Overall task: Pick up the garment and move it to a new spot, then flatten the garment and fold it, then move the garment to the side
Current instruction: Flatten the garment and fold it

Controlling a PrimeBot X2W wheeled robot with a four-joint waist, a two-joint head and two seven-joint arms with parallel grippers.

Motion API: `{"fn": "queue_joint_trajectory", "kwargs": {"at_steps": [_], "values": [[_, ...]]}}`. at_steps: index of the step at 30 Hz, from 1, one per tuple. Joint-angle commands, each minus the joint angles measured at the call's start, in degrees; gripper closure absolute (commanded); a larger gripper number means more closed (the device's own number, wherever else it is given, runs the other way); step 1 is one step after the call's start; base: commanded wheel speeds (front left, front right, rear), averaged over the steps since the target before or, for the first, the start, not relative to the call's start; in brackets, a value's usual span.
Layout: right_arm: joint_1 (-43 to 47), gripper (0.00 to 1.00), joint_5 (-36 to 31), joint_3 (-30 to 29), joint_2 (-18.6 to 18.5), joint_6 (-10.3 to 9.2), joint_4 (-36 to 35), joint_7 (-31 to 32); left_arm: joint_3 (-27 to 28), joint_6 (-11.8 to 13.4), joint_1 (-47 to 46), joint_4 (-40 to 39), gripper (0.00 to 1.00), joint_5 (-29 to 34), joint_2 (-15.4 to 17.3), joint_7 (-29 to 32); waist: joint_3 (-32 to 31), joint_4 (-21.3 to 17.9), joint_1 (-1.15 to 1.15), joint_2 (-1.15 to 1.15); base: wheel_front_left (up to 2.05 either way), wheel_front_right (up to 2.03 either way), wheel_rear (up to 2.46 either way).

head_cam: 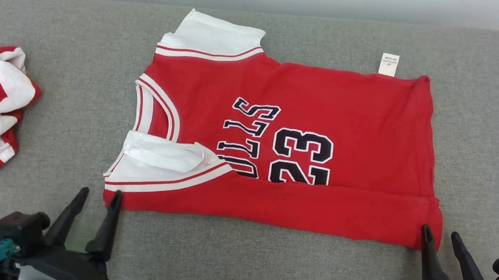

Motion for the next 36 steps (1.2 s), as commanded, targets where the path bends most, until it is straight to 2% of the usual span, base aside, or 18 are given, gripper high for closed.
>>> {"fn": "queue_joint_trajectory", "kwargs": {"at_steps": [1, 10, 11, 12, 13, 17, 23, 29, 36], "values": [[0.4, 0.00, -0.5, 0.1, -0.1, -0.16, 0.1, -0.2, -0.1, -0.1, 0.3, -0.1, 0.00, 0.8, -0.3, -0.3, 0.3, 0.1, 0.00, 0.00, 0.00, 0.00, 0.00], [-2.7, 0.00, -2.8, 2.1, 1.8, -0.16, 3.4, 1.1, -1.1, -0.4, -2.4, 4.2, 0.00, 1.4, -1.1, -0.2, 2.1, -0.7, 0.00, 0.00, 0.00, 0.00, 0.00], [-3.1, 0.42, -2.8, 2.5, 2.0, -0.16, 3.8, 1.2, -1.4, -0.4, -2.9, 5.2, 0.00, 1.3, -1.3, 0.2, 2.2, -0.8, 0.00, 0.00, 0.00, 0.00, 0.00], [-3.6, 0.66, -2.7, 2.8, 2.3, -0.16, 4.2, 1.1, -1.6, -0.7, -3.4, 6.1, 0.55, 1.0, -1.4, 0.3, 2.2, -0.8, 0.00, 0.00, 0.00, 0.00, 0.00], [-4.0, 1.00, -2.6, 3.1, 2.5, -0.16, 4.7, 1.0, -1.7, -0.9, -3.9, 7.1, 1.00, 0.8, -1.4, 0.3, 2.1, -0.7, 0.00, 0.00, 0.00, 0.00, 0.00], [-5.0, 1.00, -2.8, 4.3, 2.0, -0.16, 6.3, -0.3, -2.4, -1.3, -5.4, 10.3, 1.00, 0.3, -1.9, 0.2, 0.8, 0.0, 0.00, 0.00, 0.00, 0.00, 0.00], [-2.9, 1.00, -2.1, 5.4, 1.0, -0.16, 5.7, -1.8, -1.6, -1.8, -3.5, 10.4, 1.00, -0.5, -2.0, -0.2, -3.4, 1.5, 0.00, 0.00, 0.00, 0.00, 0.00], [3.4, 1.00, -1.2, 4.4, -0.5, -0.16, 0.9, -0.1, -0.5, -0.9, 3.0, 6.6, 1.00, -0.9, -2.2, -0.2, -7.0, 2.9, 0.00, 0.00, 0.00, 0.00, 0.00], [13.4, 1.00, -1.9, -1.4, -1.3, -0.16, -6.6, 4.5, -0.9, 0.7, 11.3, 1.6, 1.00, -0.7, -3.7, -0.3, -8.5, 4.1, 0.00, 0.00, 0.00, 0.00, 0.00]]}}
